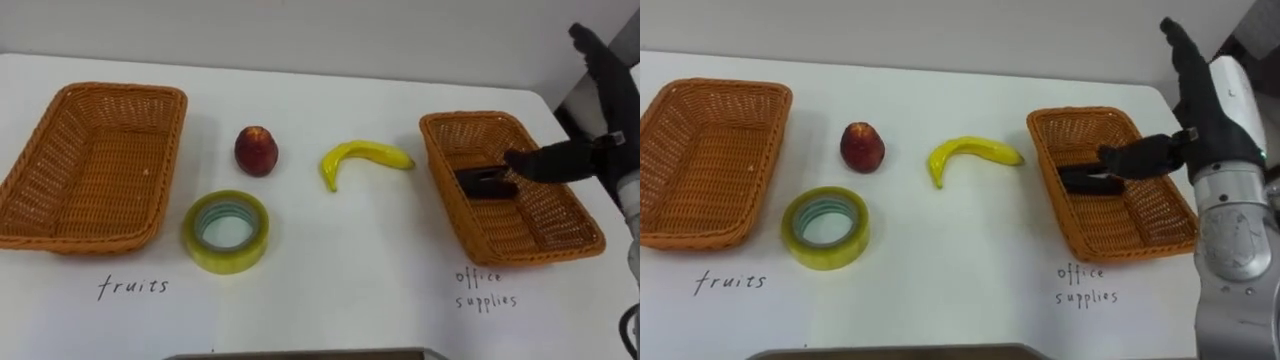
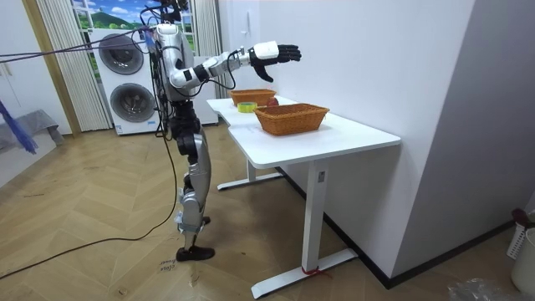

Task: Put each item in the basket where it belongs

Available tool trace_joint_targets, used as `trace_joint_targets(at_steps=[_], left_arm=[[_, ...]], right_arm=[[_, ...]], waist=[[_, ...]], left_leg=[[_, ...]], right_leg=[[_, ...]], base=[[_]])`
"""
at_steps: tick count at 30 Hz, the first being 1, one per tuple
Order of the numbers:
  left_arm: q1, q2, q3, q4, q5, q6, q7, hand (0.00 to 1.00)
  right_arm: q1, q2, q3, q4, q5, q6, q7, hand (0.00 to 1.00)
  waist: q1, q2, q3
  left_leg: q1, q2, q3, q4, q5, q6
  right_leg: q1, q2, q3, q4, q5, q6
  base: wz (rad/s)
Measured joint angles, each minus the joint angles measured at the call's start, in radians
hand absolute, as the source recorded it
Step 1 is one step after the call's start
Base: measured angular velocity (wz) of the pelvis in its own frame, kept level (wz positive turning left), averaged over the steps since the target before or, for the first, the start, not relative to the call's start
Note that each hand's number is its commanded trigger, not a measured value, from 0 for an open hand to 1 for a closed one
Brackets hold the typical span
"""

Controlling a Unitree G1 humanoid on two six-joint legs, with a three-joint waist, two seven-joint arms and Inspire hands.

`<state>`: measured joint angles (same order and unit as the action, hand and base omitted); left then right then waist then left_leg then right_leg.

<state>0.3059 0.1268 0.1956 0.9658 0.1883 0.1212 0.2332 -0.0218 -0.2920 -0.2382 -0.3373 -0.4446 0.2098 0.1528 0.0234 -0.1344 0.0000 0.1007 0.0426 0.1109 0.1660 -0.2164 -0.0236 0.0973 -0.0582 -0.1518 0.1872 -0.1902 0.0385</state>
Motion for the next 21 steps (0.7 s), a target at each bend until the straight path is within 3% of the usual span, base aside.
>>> trace_joint_targets(at_steps=[11,21], left_arm=[[-0.021,0.000,0.000,0.023,0.002,-0.019,-0.008,0.00],[-0.049,0.005,-0.046,0.023,0.001,-0.022,-0.009,0.00]], right_arm=[[-0.060,0.000,0.053,-0.074,0.041,-0.037,-0.026,0.00],[-0.067,0.006,0.229,-0.087,0.134,-0.046,0.028,0.00]], waist=[[0.039,0.005,0.0028],[0.070,0.005,0.0025]], left_leg=[[-0.006,0.000,-0.001,0.001,0.000,0.000],[-0.016,0.000,-0.008,0.003,0.000,0.000]], right_leg=[[-0.005,0.000,-0.001,0.000,0.000,0.000],[-0.009,-0.002,-0.016,-0.002,0.001,-0.001]], base=[[0.00],[0.01]])
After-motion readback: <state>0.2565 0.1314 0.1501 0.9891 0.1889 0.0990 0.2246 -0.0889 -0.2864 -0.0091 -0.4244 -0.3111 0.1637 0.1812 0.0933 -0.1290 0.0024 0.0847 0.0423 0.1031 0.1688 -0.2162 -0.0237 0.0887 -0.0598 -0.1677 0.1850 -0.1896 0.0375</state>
